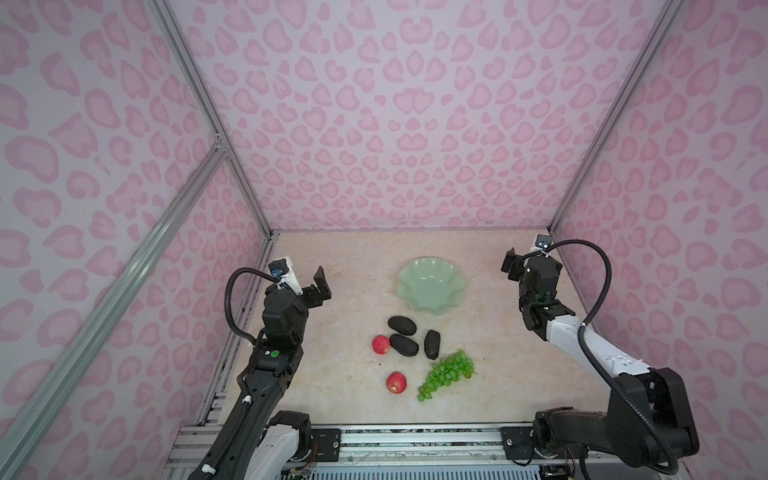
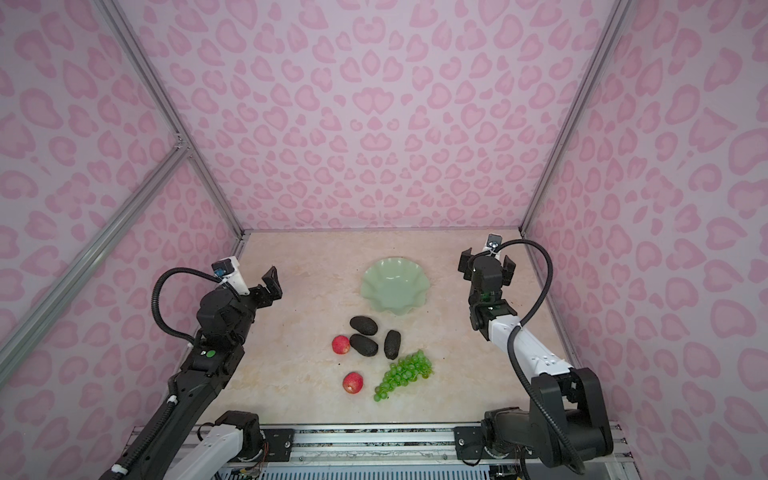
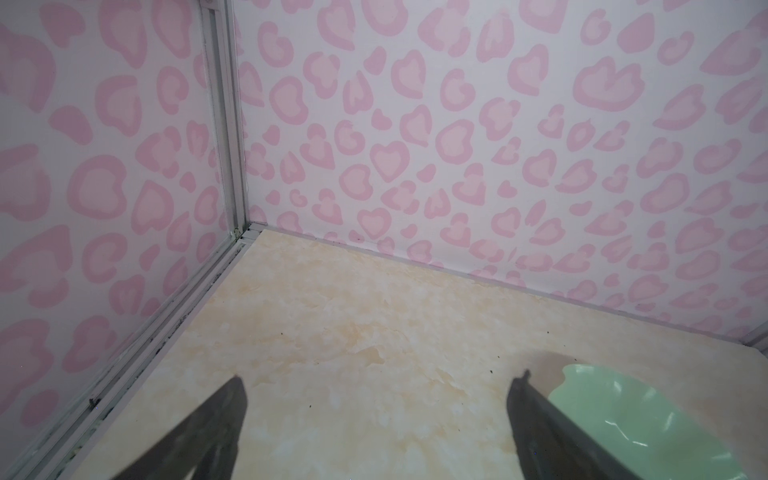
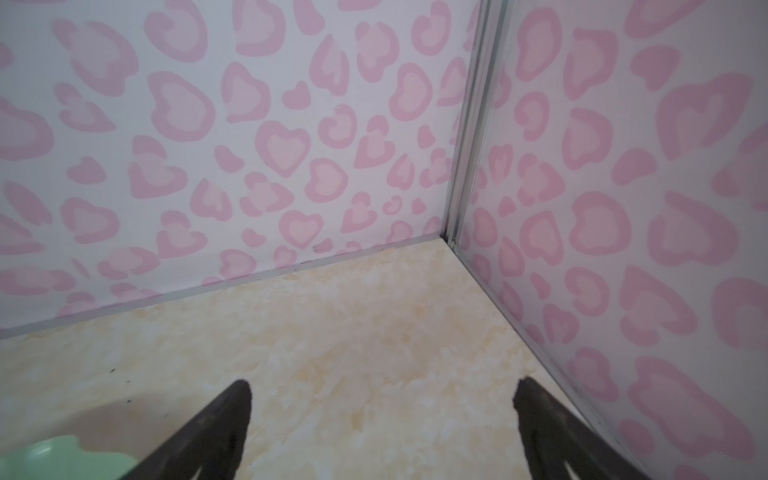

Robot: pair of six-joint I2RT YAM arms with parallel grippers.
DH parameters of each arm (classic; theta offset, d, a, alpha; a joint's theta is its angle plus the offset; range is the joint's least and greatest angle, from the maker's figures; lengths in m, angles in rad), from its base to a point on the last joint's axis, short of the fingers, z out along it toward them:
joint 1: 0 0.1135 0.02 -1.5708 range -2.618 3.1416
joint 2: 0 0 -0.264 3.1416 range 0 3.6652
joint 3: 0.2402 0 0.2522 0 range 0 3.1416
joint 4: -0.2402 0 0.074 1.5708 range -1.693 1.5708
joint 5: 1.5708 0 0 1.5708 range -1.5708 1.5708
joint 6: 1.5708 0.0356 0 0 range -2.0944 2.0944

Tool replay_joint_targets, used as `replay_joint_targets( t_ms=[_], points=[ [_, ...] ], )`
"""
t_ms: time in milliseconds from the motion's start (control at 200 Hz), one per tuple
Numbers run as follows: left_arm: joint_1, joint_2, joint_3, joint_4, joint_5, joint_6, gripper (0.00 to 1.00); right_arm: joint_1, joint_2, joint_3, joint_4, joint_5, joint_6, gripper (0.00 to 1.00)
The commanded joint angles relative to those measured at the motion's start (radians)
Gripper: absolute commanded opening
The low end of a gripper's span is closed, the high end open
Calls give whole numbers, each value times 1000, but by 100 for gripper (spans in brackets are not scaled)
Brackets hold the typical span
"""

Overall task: Place and organize the fake fruits in the fruit bowl
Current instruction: 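Reach the right gripper to the avocado nearest the grapes and grasp it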

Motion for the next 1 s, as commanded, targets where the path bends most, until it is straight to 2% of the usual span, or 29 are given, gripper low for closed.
replay_joint_targets(
  t_ms=[0,40,75,120,210,305,410,530,825,995],
  points=[
    [1,-48,9,-147,24,-42,98,1,-83,-42,-215,-186,221,99],
    [1,-68,11,-166,31,-44,98,0,-113,-68,-205,-260,226,99],
    [1,-83,11,-180,34,-46,98,3,-156,-90,-228,-361,215,94],
    [1,-99,9,-192,33,-44,97,27,-187,-103,-264,-393,221,91],
    [0,-112,2,-206,35,-45,97,116,-225,-85,-432,-336,275,88],
    [1,-107,4,-224,56,-57,97,278,-237,-84,-548,-266,358,84],
    [1,-88,10,-229,71,-61,97,451,-190,-84,-597,-179,459,81],
    [0,-68,34,-250,103,-59,97,574,-79,-68,-579,-154,527,78],
    [-1,-118,19,-247,128,-76,97,666,239,96,-593,-224,561,71],
    [1,-140,18,-250,132,-77,97,684,332,116,-592,-237,609,67]
  ],
)
